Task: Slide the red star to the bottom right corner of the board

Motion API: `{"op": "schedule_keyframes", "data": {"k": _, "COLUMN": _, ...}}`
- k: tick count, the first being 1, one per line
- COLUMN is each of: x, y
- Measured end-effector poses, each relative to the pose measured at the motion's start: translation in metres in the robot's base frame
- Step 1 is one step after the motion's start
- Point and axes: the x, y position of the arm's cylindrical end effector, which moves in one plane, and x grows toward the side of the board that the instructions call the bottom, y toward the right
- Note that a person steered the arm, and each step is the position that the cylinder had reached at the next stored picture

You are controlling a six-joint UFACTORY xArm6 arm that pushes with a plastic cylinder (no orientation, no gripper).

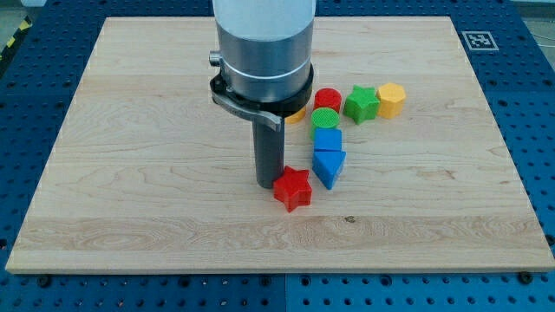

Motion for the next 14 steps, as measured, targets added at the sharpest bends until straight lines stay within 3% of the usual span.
{"op": "schedule_keyframes", "data": {"k": 4, "x": 0.021, "y": -0.018}}
{"op": "schedule_keyframes", "data": {"k": 7, "x": 0.006, "y": 0.001}}
{"op": "schedule_keyframes", "data": {"k": 9, "x": 0.027, "y": 0.065}}
{"op": "schedule_keyframes", "data": {"k": 14, "x": 0.057, "y": 0.158}}
